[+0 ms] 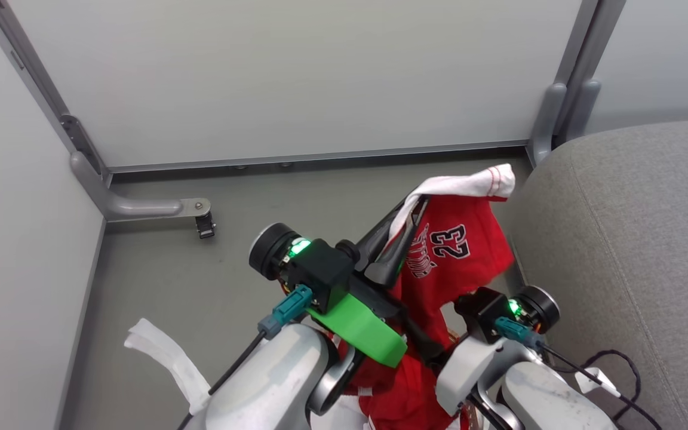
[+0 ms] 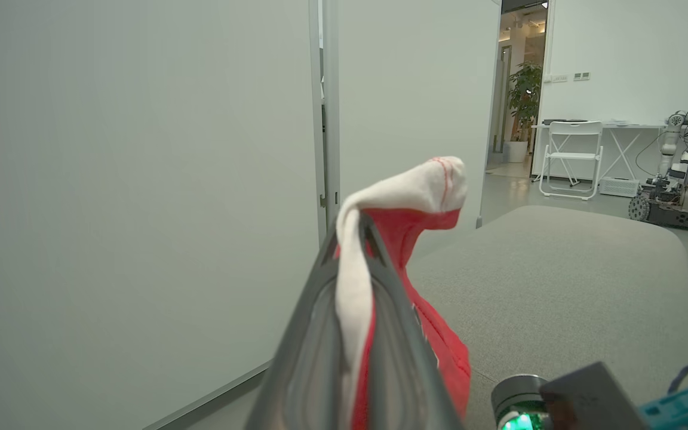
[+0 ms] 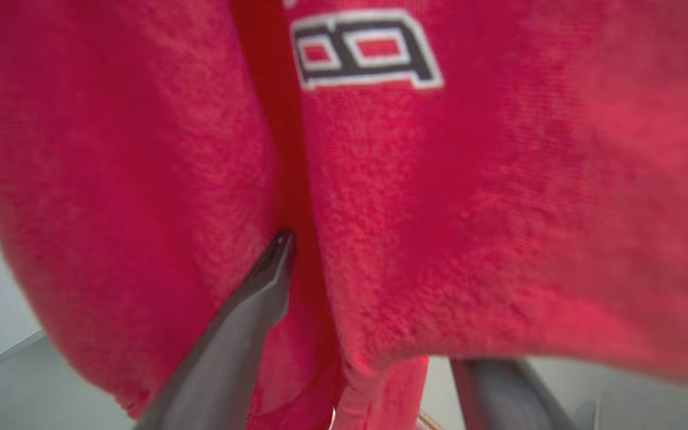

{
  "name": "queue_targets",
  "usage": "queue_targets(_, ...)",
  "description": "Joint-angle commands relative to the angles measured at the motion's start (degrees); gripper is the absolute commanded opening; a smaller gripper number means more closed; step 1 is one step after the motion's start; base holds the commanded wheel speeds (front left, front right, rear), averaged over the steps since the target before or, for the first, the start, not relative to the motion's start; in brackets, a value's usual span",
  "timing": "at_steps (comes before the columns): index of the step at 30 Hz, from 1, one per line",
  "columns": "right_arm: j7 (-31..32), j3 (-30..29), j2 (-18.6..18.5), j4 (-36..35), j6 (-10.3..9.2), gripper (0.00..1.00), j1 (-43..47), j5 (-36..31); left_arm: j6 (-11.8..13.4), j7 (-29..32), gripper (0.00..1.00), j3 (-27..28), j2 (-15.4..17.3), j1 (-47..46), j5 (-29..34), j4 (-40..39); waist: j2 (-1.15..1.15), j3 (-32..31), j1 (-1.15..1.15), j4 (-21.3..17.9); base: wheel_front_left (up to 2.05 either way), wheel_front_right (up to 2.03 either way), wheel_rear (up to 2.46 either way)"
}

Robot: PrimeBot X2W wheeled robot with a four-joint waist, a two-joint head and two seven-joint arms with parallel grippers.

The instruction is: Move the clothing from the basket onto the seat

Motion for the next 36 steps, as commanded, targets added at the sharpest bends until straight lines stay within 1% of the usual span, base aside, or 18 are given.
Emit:
queue_targets(1, -0.3, 0.6, 0.4, 0.8, -0.04, 1.0, -0.9, 0.6, 0.3, 0.0, 0.0, -0.4, 0.1, -0.9, -0.5, -0.2, 0.46, 0.0, 0.0, 0.5, 0.0, 0.0, 0.0)
queue_targets(2, -0.3, 1.1, 0.9, 1.6, -0.04, 0.25, -1.1, 1.0, 0.4, 0.0, 0.0, -0.8, 0.1, -0.8, -0.9, -0.2, 0.46, 0.0, 0.0, 0.7, 0.0, 0.0, 0.0)
queue_targets(3, -0.3, 1.0, 1.2, 2.3, -0.04, 0.0, -1.4, 1.3, 0.5, 0.0, 0.0, -1.0, 0.1, -0.8, -1.1, -0.1, 0.46, 0.0, 0.0, 0.9, 0.0, 0.0, 0.0)
queue_targets(7, -0.3, 0.7, 1.9, 3.0, -0.05, 0.0, -1.2, 2.4, 1.1, 0.0, 0.0, -0.9, 0.1, -0.7, -1.3, 0.9, 0.46, 0.0, 0.0, 1.2, 0.0, 0.0, 0.0)
queue_targets(9, -0.3, 0.6, 1.6, 3.0, -0.05, 0.0, -0.3, 2.8, 1.5, 0.0, 0.0, -0.2, 0.1, -0.5, -1.0, 1.3, 0.46, 0.1, 0.0, 0.8, 0.0, 0.0, 0.0)
queue_targets(10, -0.3, 0.4, 1.4, 2.8, -0.05, 0.0, 0.0, 3.1, 1.9, 0.0, 0.16, 0.3, 0.1, -0.4, -0.6, 1.6, 0.46, 0.2, 0.0, 0.4, 0.0, 0.0, 0.0)
queue_targets(11, -0.3, 0.3, 1.2, 2.6, -0.04, 0.0, 0.2, 3.1, 2.2, 0.0, 0.7, 0.6, 0.1, 0.0, -0.7, 2.3, 0.46, 0.3, 0.0, 0.0, 0.0, 0.0, 0.0)
queue_targets(12, -0.3, 0.0, 1.1, 2.4, -0.04, 0.0, 0.5, 3.4, 2.5, 0.0, 1.0, 1.0, 0.1, 0.2, -0.4, 3.0, 0.46, 0.3, 0.0, -0.6, 0.0, 0.0, 0.0)
queue_targets(16, -0.3, -0.5, 0.7, 1.2, -0.05, 0.0, 1.7, 3.7, 3.7, 0.0, 1.0, 2.5, 0.1, 1.0, 1.2, 5.3, 0.46, 0.8, 0.0, -4.2, 0.0, 0.0, 0.0)
queue_targets(19, -0.3, -1.0, 0.3, 0.2, -0.05, 0.0, 2.9, 4.1, 3.7, 0.0, 1.0, 3.5, 0.1, 1.7, 2.2, 6.9, 0.46, 1.3, 0.0, -7.8, 0.0, 0.0, 0.0)
queue_targets(29, -0.3, -4.0, -1.2, -2.3, -0.05, 0.0, 5.9, 4.7, 2.4, 0.0, 1.0, 6.1, 0.1, 4.3, 4.9, 9.9, 0.46, 3.5, 0.0, -22.9, 0.0, 0.0, 0.0)
queue_targets(33, -0.3, -6.3, -1.3, -3.3, -0.05, 0.0, 6.8, 4.8, 1.7, 0.0, 1.0, 6.7, 0.2, 4.7, 6.3, 10.2, 0.46, 4.8, 0.0, -27.6, 0.0, 0.0, 0.0)
queue_targets(36, -0.3, -7.5, -1.3, -4.0, -0.05, 0.0, 7.5, 4.8, 1.0, 0.0, 1.0, 7.1, 0.2, 5.0, 7.0, 10.5, 0.46, 5.9, 0.0, -30.2, 0.0, 0.0, 0.0)
